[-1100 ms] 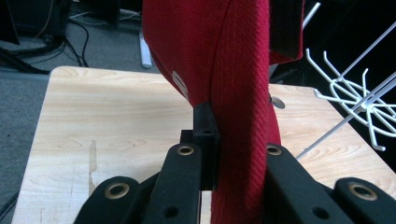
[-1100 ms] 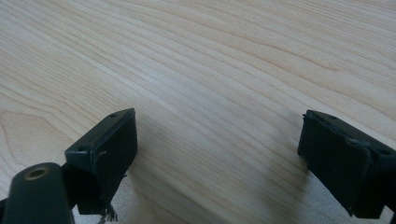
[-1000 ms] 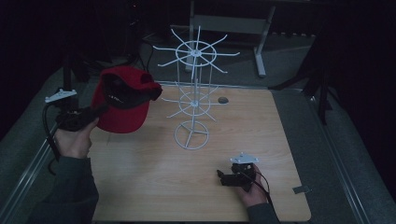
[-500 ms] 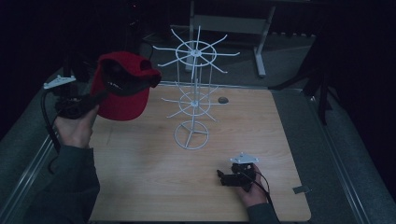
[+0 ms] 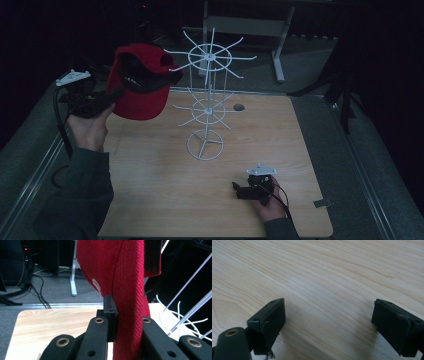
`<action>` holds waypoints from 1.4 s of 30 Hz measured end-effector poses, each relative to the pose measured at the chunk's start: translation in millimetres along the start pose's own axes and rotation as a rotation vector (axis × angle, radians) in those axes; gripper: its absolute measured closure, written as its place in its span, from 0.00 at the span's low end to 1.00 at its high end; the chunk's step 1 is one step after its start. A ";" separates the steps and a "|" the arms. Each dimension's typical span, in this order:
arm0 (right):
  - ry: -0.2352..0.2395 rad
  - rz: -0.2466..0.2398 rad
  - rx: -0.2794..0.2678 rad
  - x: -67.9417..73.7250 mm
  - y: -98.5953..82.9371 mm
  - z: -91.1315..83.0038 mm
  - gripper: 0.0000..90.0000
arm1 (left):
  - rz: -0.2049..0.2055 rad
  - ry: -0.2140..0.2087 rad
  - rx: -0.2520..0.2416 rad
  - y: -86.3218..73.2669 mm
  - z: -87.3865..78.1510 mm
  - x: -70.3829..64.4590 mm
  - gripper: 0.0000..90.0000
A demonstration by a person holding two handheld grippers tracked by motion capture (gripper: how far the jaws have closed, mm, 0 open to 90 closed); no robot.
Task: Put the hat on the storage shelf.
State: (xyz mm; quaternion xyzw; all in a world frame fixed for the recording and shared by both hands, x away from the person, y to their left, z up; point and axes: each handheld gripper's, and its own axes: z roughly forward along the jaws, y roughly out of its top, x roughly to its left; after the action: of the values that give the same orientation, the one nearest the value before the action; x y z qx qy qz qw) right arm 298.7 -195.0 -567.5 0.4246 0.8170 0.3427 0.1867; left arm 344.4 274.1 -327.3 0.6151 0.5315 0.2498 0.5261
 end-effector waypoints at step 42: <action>0.001 0.001 0.002 0.1 0.0 -0.1 0.13 | 0.010 -0.026 -0.134 59.6 11.7 -23.5 0.95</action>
State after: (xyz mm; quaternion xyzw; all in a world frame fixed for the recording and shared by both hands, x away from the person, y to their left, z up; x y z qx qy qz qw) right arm 298.6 -195.0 -567.5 0.4250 0.8171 0.3422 0.1858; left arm 370.5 255.2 -270.8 0.5841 0.5037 0.2795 0.5718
